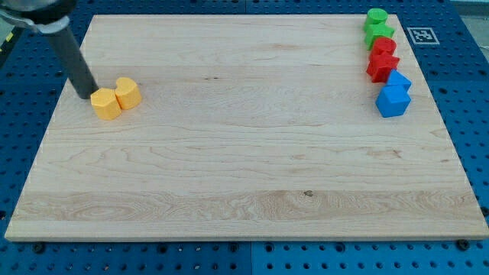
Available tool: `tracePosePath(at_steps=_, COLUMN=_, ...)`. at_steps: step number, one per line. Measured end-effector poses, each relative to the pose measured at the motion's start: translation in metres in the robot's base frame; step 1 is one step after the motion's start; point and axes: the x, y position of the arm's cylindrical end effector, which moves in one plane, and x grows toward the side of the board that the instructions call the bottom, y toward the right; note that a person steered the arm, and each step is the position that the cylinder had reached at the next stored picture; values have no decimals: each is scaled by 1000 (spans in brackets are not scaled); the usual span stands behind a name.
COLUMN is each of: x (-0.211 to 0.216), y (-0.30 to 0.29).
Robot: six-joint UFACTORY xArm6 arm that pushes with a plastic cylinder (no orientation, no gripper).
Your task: Slide the yellow heart to the centre
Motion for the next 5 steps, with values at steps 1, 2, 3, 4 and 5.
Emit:
tracePosePath(at_steps=1, x=17, y=22)
tracePosePath(at_steps=2, x=14, y=34)
tracePosePath(at_steps=3, x=2, y=13)
tracePosePath(at_steps=4, x=-13, y=1)
tracePosePath(at_steps=5, x=10, y=40)
